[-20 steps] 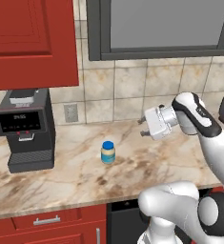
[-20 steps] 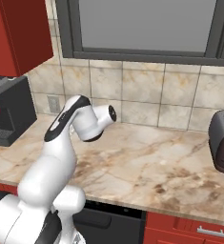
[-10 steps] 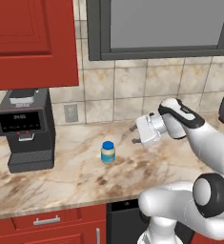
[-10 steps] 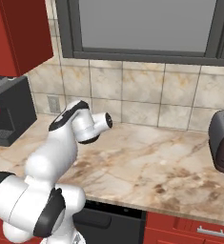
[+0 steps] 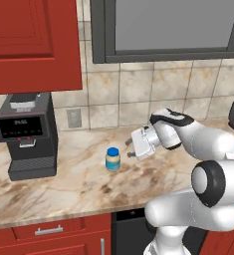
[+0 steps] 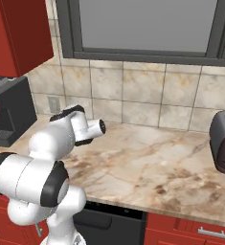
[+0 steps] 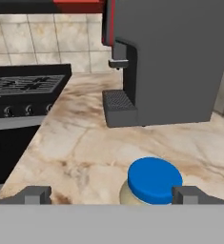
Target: Place the mustard and mayonnaise from the counter to the top shelf of the fridge. If the existing items in the fridge are on the top shelf, move them to other shelves.
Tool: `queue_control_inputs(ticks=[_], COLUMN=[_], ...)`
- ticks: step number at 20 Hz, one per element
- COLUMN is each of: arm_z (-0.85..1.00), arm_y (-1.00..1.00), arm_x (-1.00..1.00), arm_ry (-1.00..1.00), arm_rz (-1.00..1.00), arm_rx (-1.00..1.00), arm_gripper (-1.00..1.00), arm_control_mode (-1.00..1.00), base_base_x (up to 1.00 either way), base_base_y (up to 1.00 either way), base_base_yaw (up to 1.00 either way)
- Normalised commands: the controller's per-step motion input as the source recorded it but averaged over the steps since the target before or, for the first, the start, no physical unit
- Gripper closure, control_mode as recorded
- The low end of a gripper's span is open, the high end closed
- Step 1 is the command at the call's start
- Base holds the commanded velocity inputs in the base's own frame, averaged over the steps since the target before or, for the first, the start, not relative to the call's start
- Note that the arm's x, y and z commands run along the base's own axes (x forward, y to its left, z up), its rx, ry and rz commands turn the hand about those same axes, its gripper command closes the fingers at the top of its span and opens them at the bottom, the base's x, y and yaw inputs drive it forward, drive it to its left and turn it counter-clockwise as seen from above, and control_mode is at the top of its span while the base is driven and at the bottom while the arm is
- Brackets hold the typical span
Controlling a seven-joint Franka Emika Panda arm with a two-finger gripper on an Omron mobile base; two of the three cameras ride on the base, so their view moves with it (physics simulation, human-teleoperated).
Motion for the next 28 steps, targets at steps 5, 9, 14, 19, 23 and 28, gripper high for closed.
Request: queue_control_inputs(ticks=[5, 9, 14, 19, 23, 28], arm_z=[-0.39, -0.07, -0.03, -0.25, -0.21, -0.04], arm_y=[0.27, 0.2, 0.03, 0.02, 0.08, 0.16], arm_x=[0.25, 0.31, 0.37, 0.13, 0.03, 0.1], arm_ry=[0.04, 0.03, 0.0, 0.0, 0.0, 0.0], arm_rz=[0.04, 0.03, 0.01, 0.02, 0.04, 0.02], arm_rx=[0.0, 0.0, 0.0, -0.02, -0.02, 0.0], arm_gripper=[-1.0, -1.0, -1.0, -1.0, -1.0, -1.0], arm_control_mode=[-1.0, -1.0, -1.0, -1.0, -1.0, -1.0], base_base_x=[0.0, 0.0, 0.0, 0.0, 0.0, 0.0], base_base_y=[0.0, 0.0, 0.0, 0.0, 0.0, 0.0], base_base_yaw=[0.0, 0.0, 0.0, 0.0, 0.0, 0.0])
